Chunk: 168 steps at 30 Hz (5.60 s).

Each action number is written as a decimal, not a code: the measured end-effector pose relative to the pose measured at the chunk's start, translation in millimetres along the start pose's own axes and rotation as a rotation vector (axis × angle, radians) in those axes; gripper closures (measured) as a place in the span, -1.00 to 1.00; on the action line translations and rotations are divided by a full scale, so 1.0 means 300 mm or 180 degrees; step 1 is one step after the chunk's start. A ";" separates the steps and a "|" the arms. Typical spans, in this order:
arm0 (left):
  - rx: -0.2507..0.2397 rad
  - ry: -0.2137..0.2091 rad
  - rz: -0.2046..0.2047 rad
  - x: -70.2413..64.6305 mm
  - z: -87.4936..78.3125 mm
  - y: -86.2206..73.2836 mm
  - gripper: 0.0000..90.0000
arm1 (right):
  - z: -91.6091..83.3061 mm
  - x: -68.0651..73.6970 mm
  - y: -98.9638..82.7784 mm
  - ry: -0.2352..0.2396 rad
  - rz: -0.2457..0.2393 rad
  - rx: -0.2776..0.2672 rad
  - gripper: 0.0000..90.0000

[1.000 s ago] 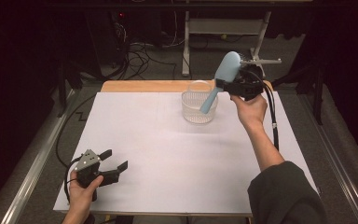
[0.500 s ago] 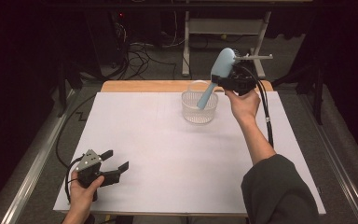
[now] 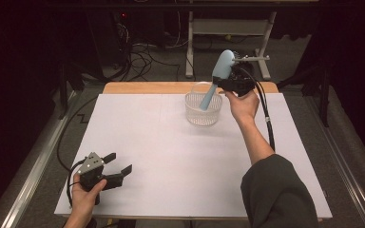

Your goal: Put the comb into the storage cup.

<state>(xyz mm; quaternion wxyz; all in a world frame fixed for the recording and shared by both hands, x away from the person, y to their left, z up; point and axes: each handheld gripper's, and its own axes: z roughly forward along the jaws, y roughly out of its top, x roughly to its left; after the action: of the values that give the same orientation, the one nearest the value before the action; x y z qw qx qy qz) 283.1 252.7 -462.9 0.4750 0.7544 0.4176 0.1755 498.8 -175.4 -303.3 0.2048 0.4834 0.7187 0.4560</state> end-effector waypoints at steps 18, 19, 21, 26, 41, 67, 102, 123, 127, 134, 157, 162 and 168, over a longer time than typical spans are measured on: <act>-0.0028 -0.0007 -0.0015 0.000 -0.003 0.000 -0.55 | 0.082 0.023 -0.033 -0.0073 -0.0069 0.0110 0.21; -0.0028 -0.0007 -0.0015 0.000 -0.003 0.000 -0.55 | 0.087 0.025 -0.035 -0.0076 -0.0075 0.0115 0.21; -0.0028 -0.0008 -0.0015 0.000 -0.003 0.000 -0.55 | 0.102 0.031 -0.043 -0.0087 -0.0082 0.0132 0.20; -0.0023 -0.0013 0.0004 -0.002 -0.001 0.001 -0.55 | 0.124 0.036 -0.058 -0.0126 -0.0088 0.0169 0.20; -0.0029 -0.0020 -0.0012 -0.001 -0.004 0.000 -0.55 | 0.183 0.045 -0.107 -0.0163 -0.0049 0.0218 0.19; -0.0072 -0.0028 0.0001 -0.005 -0.006 0.001 -0.55 | 0.216 0.063 -0.135 -0.0150 -0.0038 0.0265 0.14; -0.0052 -0.0005 -0.0003 -0.004 -0.005 0.000 -0.55 | 0.161 -0.044 -0.168 -0.0281 0.0061 0.0488 -0.22; -0.0050 0.0011 -0.0011 -0.004 -0.005 -0.002 -0.55 | 0.141 -0.078 -0.201 -0.0221 0.0132 0.0542 -0.30; -0.0049 0.0010 -0.0015 -0.003 -0.004 -0.001 -0.55 | 0.133 -0.084 -0.211 -0.0189 0.0149 0.0500 -0.30; -0.0041 0.0006 -0.0008 -0.005 -0.002 -0.001 -0.55 | 0.115 -0.082 -0.220 -0.0157 0.0143 0.0454 -0.33; -0.0058 0.0012 -0.0015 -0.004 -0.004 -0.002 -0.55 | 0.057 -0.077 -0.234 -0.0183 0.0044 0.0375 -0.34; -0.0058 0.0012 -0.0016 -0.004 -0.005 -0.002 -0.55 | 0.048 -0.078 -0.238 -0.0181 0.0035 0.0358 -0.34; -0.0050 0.0023 -0.0014 -0.003 -0.004 -0.003 -0.55 | 0.033 -0.079 -0.244 -0.0170 0.0009 0.0338 -0.33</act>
<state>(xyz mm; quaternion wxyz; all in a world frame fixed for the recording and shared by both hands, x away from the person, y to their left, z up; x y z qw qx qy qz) 281.4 252.7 -462.9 0.4798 0.7491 0.4196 0.1804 479.7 -200.3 -374.2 0.1973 0.5066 0.7355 0.4044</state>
